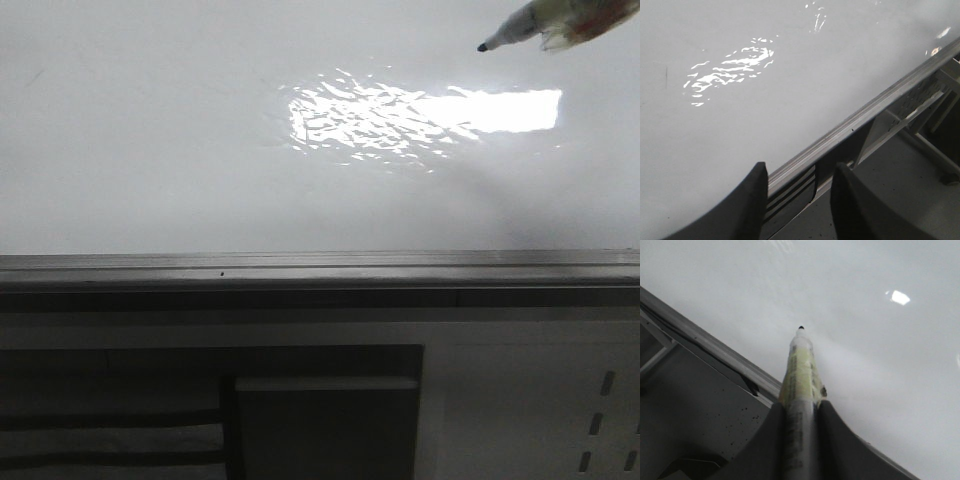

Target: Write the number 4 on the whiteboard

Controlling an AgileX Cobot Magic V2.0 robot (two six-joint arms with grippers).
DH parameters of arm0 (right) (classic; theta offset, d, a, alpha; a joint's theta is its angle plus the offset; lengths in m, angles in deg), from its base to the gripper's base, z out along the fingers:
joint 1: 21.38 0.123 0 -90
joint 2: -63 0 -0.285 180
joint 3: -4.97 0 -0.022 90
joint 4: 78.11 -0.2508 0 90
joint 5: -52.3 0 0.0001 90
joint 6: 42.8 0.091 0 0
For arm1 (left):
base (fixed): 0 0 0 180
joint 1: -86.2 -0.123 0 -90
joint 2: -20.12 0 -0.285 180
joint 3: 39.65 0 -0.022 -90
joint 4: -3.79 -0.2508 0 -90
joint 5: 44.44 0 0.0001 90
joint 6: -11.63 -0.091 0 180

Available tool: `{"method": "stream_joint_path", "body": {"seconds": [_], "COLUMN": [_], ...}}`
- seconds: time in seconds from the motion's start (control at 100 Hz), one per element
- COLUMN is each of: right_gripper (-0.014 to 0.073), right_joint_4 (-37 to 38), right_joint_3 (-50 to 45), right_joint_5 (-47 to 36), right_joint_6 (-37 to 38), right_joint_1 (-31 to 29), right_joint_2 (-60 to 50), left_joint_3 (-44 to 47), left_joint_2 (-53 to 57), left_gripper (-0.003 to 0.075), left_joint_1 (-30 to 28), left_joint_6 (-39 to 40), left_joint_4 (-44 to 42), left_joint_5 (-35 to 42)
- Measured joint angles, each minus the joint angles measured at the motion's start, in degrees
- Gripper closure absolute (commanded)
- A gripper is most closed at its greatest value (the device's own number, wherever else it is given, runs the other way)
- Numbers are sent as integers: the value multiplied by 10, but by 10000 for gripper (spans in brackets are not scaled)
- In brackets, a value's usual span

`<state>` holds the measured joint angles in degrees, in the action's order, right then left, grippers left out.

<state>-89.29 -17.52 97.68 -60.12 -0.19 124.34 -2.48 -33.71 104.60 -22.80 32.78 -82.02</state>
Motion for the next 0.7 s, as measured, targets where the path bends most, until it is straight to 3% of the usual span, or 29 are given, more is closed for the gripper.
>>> {"method": "stream_joint_path", "body": {"seconds": [0.18, 0.3, 0.7], "right_gripper": [648, 648, 648], "right_joint_4": [-112, -182, -240], "right_joint_3": [36, 37, -44], "right_joint_5": [83, 100, -104], "right_joint_6": [-108, -166, -186], "right_joint_1": [-62, -73, 11], "right_joint_2": [47, 78, 88], "left_joint_3": [0, 0, 0], "left_joint_2": [0, 0, 0], "left_gripper": [440, 440, 440], "left_joint_1": [0, 0, 0], "left_joint_6": [1, 1, 1], "left_joint_4": [0, 0, 0], "left_joint_5": [1, 2, 15]}}
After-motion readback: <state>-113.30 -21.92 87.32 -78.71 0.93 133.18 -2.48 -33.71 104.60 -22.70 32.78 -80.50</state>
